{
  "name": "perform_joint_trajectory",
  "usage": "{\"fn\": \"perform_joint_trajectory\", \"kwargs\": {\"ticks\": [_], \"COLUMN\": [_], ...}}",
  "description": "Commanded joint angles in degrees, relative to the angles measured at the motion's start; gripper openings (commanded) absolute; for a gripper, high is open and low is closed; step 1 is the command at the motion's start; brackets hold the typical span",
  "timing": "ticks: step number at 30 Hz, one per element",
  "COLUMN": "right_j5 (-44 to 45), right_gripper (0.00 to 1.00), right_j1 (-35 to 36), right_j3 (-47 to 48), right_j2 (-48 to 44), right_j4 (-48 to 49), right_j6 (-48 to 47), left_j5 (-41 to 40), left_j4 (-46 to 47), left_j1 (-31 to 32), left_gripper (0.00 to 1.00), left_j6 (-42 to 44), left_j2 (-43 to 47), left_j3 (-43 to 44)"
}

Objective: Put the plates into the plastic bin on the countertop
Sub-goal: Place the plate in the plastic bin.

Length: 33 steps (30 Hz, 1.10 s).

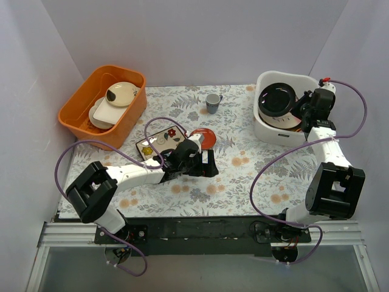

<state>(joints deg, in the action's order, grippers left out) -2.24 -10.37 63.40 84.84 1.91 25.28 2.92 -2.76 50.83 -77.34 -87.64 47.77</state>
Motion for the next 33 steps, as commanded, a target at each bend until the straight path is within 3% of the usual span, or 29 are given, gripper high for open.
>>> {"fn": "perform_joint_trajectory", "kwargs": {"ticks": [1, 9, 23, 33], "right_j5": [2.0, 3.8, 2.7, 2.7], "right_gripper": [0.01, 0.01, 0.01, 0.04], "right_j1": [-0.6, -0.7, -0.6, -0.7], "right_j3": [0.5, 1.2, 3.8, 4.1], "right_j2": [-2.0, 1.6, 11.7, 13.4], "right_j4": [4.6, 4.2, 1.3, -0.3], "right_j6": [-0.2, -0.8, -0.8, -1.5], "left_j5": [1.7, 2.3, 0.9, 1.0], "left_j4": [1.1, 1.2, 0.8, 0.7], "left_j1": [0.1, 0.2, 0.1, 0.1], "left_gripper": [0.98, 0.98, 0.98, 0.98], "left_j6": [1.3, 0.1, -4.0, -4.6], "left_j2": [0.0, 0.4, 8.6, 9.1], "left_j3": [2.2, 2.0, -3.2, -3.4]}}
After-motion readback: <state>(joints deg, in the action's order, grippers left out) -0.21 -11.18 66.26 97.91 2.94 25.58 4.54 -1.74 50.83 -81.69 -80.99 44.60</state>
